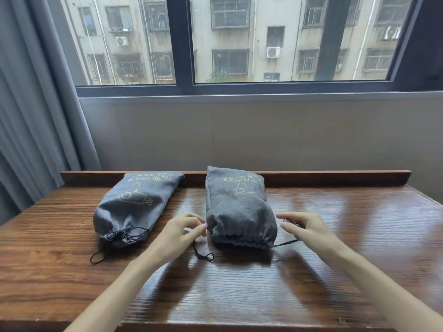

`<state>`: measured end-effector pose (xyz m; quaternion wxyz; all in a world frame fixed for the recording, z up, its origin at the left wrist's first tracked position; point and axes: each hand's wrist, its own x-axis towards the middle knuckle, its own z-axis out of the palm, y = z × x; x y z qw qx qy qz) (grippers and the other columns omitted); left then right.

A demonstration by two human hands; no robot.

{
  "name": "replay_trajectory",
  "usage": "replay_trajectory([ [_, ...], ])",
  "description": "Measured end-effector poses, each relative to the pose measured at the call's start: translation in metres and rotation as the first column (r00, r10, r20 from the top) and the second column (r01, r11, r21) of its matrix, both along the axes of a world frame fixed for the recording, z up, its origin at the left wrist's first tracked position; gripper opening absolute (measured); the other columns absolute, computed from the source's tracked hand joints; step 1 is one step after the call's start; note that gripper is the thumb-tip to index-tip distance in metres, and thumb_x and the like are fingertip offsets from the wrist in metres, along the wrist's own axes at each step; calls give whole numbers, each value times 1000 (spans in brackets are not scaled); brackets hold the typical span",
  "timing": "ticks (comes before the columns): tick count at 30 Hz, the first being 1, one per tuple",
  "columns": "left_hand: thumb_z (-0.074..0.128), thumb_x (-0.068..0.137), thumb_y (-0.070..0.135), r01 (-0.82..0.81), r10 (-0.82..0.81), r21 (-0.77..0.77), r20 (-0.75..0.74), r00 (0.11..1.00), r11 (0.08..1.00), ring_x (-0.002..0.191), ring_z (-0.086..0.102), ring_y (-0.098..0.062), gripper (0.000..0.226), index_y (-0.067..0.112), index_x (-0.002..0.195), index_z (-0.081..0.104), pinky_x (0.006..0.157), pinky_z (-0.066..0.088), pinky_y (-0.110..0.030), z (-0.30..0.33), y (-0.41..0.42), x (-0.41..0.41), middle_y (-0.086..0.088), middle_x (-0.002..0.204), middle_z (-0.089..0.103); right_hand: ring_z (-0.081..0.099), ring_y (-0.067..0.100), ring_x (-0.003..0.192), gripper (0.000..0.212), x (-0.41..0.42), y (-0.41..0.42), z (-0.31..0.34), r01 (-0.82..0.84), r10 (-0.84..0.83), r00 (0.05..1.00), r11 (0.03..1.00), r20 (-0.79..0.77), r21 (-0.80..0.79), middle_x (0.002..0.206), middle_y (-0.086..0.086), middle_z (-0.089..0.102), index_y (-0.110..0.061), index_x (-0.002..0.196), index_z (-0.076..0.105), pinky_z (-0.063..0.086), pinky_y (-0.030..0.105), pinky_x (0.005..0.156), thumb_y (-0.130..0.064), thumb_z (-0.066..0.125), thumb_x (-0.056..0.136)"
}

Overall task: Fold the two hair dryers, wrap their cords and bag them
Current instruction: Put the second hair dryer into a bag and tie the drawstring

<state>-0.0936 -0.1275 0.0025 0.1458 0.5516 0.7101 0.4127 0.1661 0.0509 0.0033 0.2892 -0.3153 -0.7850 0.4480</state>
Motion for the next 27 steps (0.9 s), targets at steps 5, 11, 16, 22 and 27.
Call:
replay_trajectory([
  [5, 60, 94, 18, 22, -18, -36, 97, 995, 999, 60, 63, -4, 27, 6, 73, 69, 64, 49, -25, 0, -10, 12, 2, 64, 70, 56, 4, 72, 6, 15, -9, 3, -54, -51, 947, 948, 318, 313, 80, -8, 64, -29, 83, 67, 44, 22, 70, -34, 67, 85],
  [11, 66, 90, 21, 37, -19, -165, 107, 994, 986, 51, 62, -8, 24, 9, 70, 58, 50, 44, -14, 0, 0, 34, -2, 61, 67, 54, 20, 87, 29, 2, -26, 4, -364, -100, 756, 758, 647, 542, 89, 1, 62, -14, 88, 56, 41, 32, 74, -42, 55, 87],
  [16, 54, 97, 32, 73, -78, -123, -40, 996, 990, 47, 51, -4, 38, 11, 65, 54, 51, 40, -20, -4, 0, 32, 6, 54, 55, 48, 3, 58, 33, 1, -28, 7, -381, 136, 828, 848, 545, 368, 64, -9, 59, -15, 71, 63, 32, 19, 56, -34, 53, 96],
  [22, 53, 98, 25, 105, -117, -66, -229, 966, 992, 55, 42, -3, 43, 26, 57, 43, 57, 32, -20, -10, -10, 13, 6, 55, 47, 43, 2, 55, 38, 11, -13, -3, -296, 204, 922, 919, 330, 260, 52, -14, 47, -25, 58, 53, 31, 17, 57, -28, 55, 96],
  [27, 53, 96, 32, 75, -79, -25, -226, 971, 997, 53, 40, 0, 44, 26, 55, 40, 56, 31, -18, -24, -17, 5, 12, 51, 43, 38, 4, 54, 41, 16, -10, -19, -318, 203, 922, 883, 330, 346, 54, -13, 44, -18, 58, 42, 27, 18, 55, -28, 55, 96],
])
